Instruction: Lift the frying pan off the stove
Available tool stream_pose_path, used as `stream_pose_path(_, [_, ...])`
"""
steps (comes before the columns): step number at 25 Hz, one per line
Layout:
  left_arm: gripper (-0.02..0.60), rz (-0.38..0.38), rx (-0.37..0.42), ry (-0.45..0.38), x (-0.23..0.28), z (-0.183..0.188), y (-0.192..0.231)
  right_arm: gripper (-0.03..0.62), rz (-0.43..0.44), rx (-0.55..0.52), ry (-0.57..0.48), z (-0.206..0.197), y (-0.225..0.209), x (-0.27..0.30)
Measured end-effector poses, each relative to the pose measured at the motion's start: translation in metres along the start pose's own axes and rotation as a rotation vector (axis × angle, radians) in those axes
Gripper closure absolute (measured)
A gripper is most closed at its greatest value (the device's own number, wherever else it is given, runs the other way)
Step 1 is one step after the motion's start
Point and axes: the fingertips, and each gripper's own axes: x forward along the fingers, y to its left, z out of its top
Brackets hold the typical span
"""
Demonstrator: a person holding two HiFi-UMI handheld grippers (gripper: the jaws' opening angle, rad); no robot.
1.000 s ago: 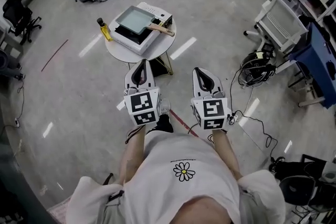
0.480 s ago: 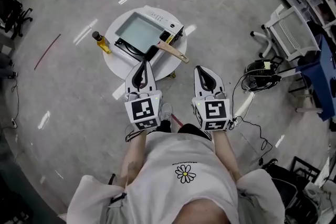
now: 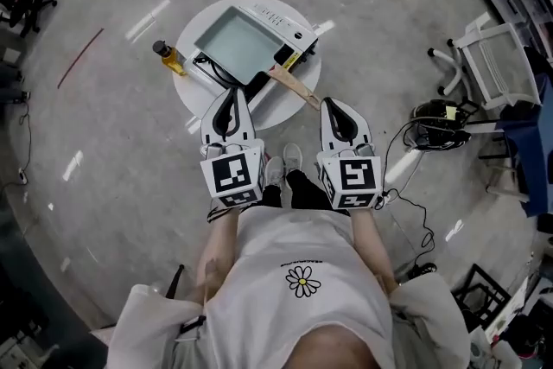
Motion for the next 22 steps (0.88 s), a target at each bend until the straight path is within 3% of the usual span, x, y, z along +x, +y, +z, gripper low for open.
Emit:
stream_pose_path(10, [0.583,0.051,0.010,-0.019,0.014,0.011,-0.005,0.595,0.049,0.004,-0.006,-0.002,-0.012,0.008])
stream_pose_path(22, [0.581,0.056,0.012,0.036,0.017,-0.004,-0.009,0.595,0.106,0.028,0.008,-0.004,-0.016,0.017])
